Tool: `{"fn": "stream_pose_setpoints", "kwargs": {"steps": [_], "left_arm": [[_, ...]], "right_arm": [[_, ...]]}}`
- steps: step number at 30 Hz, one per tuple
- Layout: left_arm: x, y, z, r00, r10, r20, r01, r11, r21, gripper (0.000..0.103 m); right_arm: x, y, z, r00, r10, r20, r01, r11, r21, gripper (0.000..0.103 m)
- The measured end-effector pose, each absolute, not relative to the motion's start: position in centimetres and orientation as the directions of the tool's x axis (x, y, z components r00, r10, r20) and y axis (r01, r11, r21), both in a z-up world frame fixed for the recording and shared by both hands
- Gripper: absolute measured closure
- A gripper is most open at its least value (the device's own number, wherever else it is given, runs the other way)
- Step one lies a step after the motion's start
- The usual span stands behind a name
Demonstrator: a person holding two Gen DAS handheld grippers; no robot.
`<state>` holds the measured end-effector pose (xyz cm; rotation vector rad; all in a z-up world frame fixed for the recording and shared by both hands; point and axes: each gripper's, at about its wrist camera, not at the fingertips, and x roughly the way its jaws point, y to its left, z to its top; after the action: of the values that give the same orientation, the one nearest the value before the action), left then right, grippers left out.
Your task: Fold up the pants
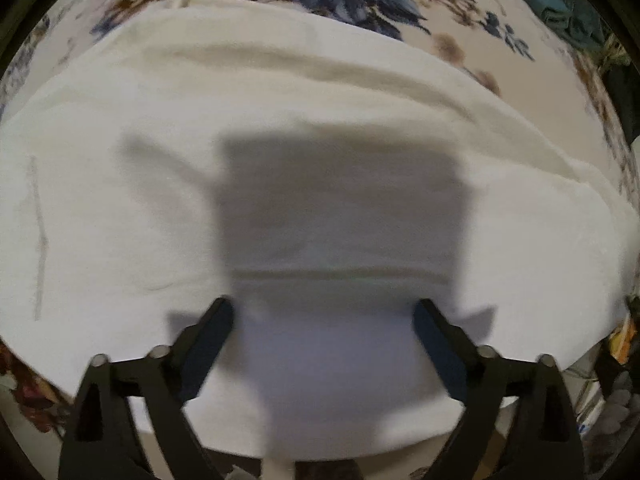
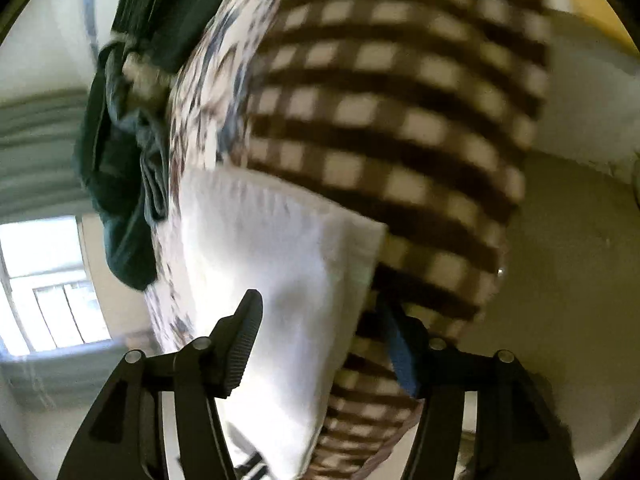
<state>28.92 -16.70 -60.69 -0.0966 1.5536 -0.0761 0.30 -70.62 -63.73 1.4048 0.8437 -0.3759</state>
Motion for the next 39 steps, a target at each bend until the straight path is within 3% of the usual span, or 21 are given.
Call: {"fn": "stream_pose_setpoints", "kwargs": {"steps": [2,4,7,14,15,17,19,21,22,25,31,39], "left_arm": [[29.0,-16.9,-61.3,0.017,-0.117,-0.993,-0.02,0.993,-0.118,0.0],[28.7,-17.0,-61.9,0.011,-0.098,-0.995,-0.023,0.995,-0.098,0.0],[28.9,-17.2,-62.2,0.012,-0.073,-0.997,-0.041,0.996,-0.074,0.0],[28.1,-18.2,-62.9,0.078,-0.042,-0.996,-0.089,0.995,-0.049,0.0],[28.0,-18.1,-62.9,0.079,-0.046,-0.996,-0.088,0.995,-0.053,0.0],[28.0,-18.7,-62.6,0.079,-0.056,-0.995,-0.085,0.994,-0.063,0.0],[28.0,-19.2,-62.4,0.075,-0.064,-0.995,-0.079,0.994,-0.07,0.0],[28.9,-18.7,-62.4,0.066,-0.074,-0.995,-0.077,0.994,-0.079,0.0],[29.0,-18.7,-62.4,0.058,-0.079,-0.995,-0.077,0.994,-0.083,0.0],[29.3,-17.3,-61.4,0.041,-0.103,-0.994,-0.081,0.991,-0.106,0.0],[30.3,-12.6,-56.6,0.131,-0.082,-0.988,-0.166,0.981,-0.104,0.0],[28.5,-4.4,-53.7,0.146,-0.061,-0.987,-0.239,0.966,-0.095,0.0]], "right_arm": [[1.1,-70.2,-63.4,0.689,0.218,-0.691,0.656,0.216,0.723,0.042],[1.4,-69.8,-62.8,0.76,0.211,-0.614,0.577,0.215,0.788,0.05],[1.7,-69.6,-62.8,0.814,0.235,-0.531,0.496,0.196,0.846,0.051],[5.9,-70.5,-66.8,0.821,0.285,-0.494,0.475,0.137,0.869,0.049],[6.3,-70.4,-66.4,0.828,0.28,-0.486,0.465,0.144,0.874,0.051],[6.9,-69.9,-65.0,0.845,0.279,-0.456,0.423,0.171,0.89,0.065],[7.8,-69.1,-63.6,0.841,0.271,-0.469,0.413,0.238,0.879,0.066],[9.6,-68.2,-64.8,0.759,0.302,-0.577,0.504,0.29,0.814,0.067],[9.6,-68.0,-65.4,0.732,0.306,-0.609,0.538,0.289,0.792,0.079],[9.3,-68.2,-65.9,0.716,0.25,-0.652,0.605,0.245,0.758,0.099],[8.2,-67.5,-62.4,0.74,0.136,-0.659,0.63,0.206,0.749,0.099],[13.2,-55.3,-50.3,0.728,0.137,-0.672,0.515,0.538,0.668,0.099]]}}
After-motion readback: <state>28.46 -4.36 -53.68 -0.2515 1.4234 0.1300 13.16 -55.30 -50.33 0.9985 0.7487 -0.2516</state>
